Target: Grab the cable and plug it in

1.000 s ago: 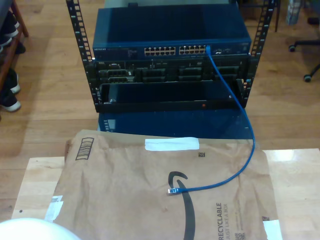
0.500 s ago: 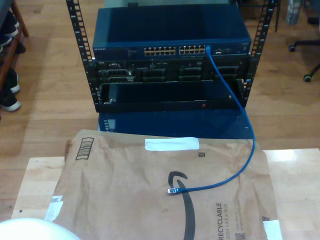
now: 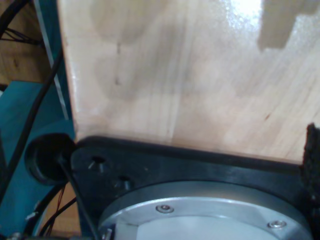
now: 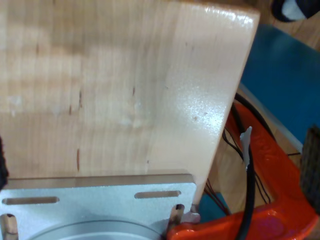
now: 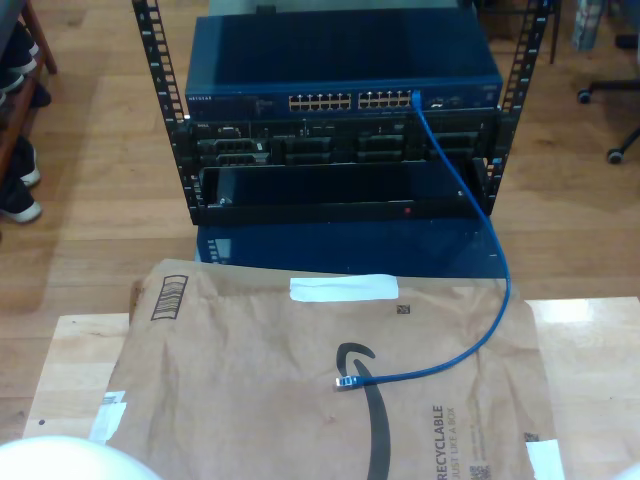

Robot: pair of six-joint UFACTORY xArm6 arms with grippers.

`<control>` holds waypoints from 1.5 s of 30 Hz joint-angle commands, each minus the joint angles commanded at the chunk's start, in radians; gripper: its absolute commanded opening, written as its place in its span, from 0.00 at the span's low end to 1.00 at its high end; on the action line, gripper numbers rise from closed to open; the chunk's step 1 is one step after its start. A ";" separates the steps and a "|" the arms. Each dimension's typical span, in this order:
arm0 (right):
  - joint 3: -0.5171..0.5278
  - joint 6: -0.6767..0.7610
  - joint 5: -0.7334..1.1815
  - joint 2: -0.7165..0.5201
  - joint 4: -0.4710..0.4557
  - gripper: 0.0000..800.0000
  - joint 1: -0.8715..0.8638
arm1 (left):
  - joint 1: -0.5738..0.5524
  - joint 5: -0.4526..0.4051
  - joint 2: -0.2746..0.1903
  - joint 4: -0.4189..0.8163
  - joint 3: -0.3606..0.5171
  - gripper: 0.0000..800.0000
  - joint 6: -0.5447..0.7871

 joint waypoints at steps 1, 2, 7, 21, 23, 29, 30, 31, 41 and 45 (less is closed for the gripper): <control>0.005 0.002 0.000 0.000 0.002 1.00 -0.003 | 0.000 0.000 0.000 0.000 0.002 1.00 0.000; 0.009 0.002 0.000 0.000 0.006 1.00 -0.005 | 0.000 0.000 0.000 0.000 0.000 1.00 0.000; 0.034 0.003 -0.021 0.003 0.025 1.00 -0.006 | 0.000 0.000 0.000 0.000 0.000 1.00 0.000; 0.121 0.000 -0.192 0.023 0.081 1.00 -0.011 | 0.000 0.000 0.000 0.000 0.000 1.00 0.000; 0.121 -0.002 -0.192 0.023 0.078 1.00 -0.011 | 0.000 0.000 0.000 0.000 0.000 1.00 0.000; 0.121 -0.002 -0.192 0.023 0.077 1.00 -0.011 | 0.000 0.000 0.000 0.000 0.000 1.00 0.000; 0.121 -0.002 -0.192 0.023 0.077 1.00 -0.009 | 0.000 0.000 0.000 0.000 0.000 1.00 0.000; 0.121 -0.002 -0.192 0.023 0.077 1.00 -0.011 | 0.000 0.000 0.000 0.000 0.000 1.00 0.000; 0.121 -0.002 -0.192 0.023 0.077 1.00 -0.009 | 0.000 0.000 0.000 0.000 0.000 1.00 0.000; 0.121 -0.002 -0.192 0.023 0.077 1.00 -0.011 | 0.000 0.000 0.000 0.000 0.002 1.00 0.000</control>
